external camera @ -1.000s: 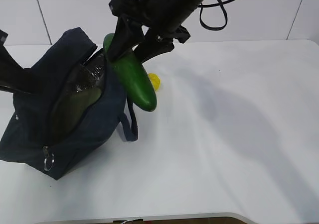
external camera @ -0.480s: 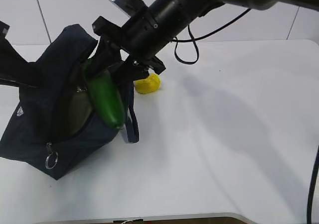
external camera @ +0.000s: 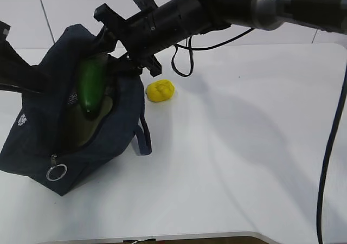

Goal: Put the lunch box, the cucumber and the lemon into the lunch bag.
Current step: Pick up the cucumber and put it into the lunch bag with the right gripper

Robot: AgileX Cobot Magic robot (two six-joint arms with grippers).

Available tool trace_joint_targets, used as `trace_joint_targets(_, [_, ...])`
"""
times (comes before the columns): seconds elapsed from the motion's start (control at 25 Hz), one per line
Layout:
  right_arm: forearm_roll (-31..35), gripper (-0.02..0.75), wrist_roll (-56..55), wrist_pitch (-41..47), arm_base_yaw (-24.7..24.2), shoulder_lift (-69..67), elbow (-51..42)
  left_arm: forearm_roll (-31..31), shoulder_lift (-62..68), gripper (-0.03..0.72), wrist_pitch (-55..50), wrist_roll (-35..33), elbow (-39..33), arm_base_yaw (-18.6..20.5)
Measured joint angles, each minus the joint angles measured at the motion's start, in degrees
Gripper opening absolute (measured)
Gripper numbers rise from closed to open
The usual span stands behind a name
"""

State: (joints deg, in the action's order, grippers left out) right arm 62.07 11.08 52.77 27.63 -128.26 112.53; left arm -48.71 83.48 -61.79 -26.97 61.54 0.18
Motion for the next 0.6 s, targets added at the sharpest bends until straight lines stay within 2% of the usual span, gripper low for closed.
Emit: trace_joint_targets(0.6, [0.8, 0.41, 2.0, -6.9, 1.9, -3.8, 0.0, -0.1, 0.0, 0.0, 0.1, 0.0, 0.0, 0.0])
